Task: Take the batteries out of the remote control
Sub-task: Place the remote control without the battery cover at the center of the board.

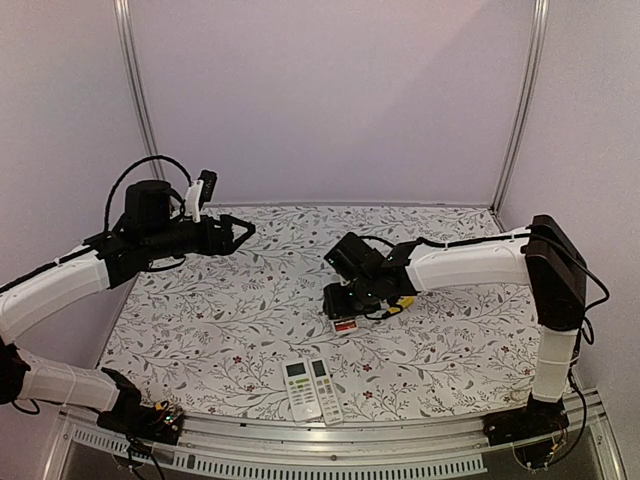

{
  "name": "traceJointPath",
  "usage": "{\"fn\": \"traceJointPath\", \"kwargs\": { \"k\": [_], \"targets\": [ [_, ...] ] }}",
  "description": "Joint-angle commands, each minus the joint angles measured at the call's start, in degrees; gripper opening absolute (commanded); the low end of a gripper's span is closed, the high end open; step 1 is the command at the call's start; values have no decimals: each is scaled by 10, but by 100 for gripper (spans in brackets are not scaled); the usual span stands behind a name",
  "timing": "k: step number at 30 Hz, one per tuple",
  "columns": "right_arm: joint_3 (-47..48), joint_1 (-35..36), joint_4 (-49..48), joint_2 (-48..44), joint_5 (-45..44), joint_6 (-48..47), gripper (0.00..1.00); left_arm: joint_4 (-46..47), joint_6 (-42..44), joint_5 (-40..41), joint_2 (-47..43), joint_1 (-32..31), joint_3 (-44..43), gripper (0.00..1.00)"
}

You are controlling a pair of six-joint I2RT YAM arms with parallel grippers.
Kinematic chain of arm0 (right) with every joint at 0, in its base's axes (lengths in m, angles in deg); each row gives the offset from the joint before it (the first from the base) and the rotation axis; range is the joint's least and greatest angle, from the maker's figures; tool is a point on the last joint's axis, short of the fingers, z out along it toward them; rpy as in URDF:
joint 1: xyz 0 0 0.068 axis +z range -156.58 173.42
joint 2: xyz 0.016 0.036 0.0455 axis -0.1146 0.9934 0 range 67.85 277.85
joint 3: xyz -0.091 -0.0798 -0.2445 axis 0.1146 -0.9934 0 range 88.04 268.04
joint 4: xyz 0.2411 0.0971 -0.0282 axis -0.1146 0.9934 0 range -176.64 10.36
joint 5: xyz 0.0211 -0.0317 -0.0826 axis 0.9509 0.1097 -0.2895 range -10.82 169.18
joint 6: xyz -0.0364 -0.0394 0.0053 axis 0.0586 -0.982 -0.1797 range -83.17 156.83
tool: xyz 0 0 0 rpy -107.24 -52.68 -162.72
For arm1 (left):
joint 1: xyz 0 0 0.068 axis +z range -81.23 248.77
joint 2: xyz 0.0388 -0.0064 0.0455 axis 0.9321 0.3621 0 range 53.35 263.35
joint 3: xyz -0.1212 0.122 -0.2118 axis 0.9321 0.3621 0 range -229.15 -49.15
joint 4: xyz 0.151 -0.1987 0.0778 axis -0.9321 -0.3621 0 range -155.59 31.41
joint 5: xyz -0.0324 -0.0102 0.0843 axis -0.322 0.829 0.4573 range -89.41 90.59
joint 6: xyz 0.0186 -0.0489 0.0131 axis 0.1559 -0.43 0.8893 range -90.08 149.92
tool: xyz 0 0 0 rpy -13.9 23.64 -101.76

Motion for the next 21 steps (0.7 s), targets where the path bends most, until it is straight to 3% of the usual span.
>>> {"fn": "traceJointPath", "kwargs": {
  "k": [1,9,21],
  "targets": [
    [42,-5,16,47,9,-11,47,-11,7,2,5,6,-10,88],
    [95,-9,24,103,5,-20,47,-12,8,1,9,6,-11,88],
    [64,-9,32,115,23,-5,47,-13,7,-3,8,5,-11,88]
  ]
}}
